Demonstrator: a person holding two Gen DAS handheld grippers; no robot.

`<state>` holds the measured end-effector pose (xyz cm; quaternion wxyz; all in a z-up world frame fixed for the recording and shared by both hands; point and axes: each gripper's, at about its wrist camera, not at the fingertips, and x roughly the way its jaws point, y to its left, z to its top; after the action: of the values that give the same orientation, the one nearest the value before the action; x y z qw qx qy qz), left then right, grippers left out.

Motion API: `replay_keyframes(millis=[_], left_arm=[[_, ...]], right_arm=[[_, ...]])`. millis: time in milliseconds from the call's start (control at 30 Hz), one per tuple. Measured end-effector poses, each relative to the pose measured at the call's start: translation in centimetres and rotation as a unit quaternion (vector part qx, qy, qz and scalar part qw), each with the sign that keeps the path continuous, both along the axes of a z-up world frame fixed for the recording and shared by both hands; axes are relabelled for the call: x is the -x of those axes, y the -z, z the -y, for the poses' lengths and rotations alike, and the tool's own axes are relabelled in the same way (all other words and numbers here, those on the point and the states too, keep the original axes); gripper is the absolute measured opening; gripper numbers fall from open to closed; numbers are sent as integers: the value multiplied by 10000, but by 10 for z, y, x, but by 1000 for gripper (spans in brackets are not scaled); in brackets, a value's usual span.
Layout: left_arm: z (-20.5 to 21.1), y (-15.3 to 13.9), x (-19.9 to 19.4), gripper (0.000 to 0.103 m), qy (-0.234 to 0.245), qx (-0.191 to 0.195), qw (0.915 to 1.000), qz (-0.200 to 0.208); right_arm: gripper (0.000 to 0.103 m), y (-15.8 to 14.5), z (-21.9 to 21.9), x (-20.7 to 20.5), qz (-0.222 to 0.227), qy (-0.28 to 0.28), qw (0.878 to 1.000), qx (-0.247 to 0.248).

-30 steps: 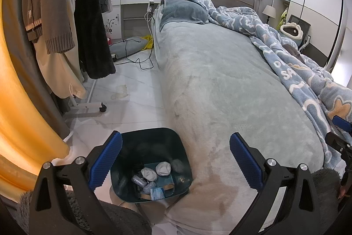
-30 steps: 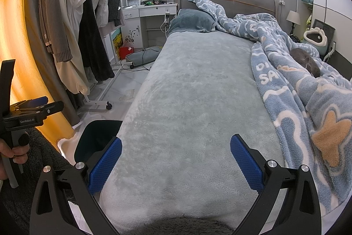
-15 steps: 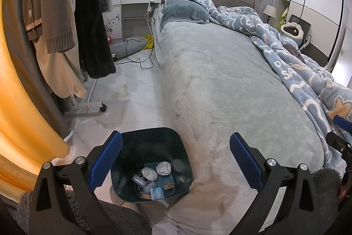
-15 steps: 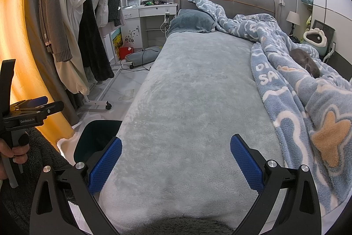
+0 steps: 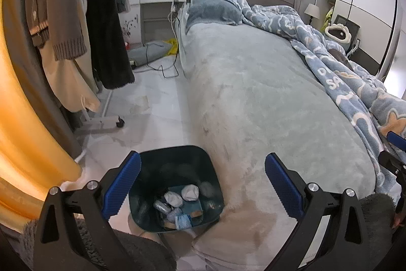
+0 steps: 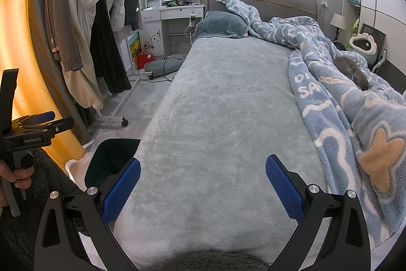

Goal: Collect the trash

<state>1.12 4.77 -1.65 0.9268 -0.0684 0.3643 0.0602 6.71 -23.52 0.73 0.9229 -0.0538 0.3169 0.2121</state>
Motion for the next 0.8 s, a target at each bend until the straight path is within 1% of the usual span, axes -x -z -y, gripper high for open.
replay_keyframes(millis=[800], left_arm=[[-5, 2, -1, 100, -81, 33, 9999, -66]], right_arm=[[100, -1, 2, -1, 14, 6, 10000, 8]])
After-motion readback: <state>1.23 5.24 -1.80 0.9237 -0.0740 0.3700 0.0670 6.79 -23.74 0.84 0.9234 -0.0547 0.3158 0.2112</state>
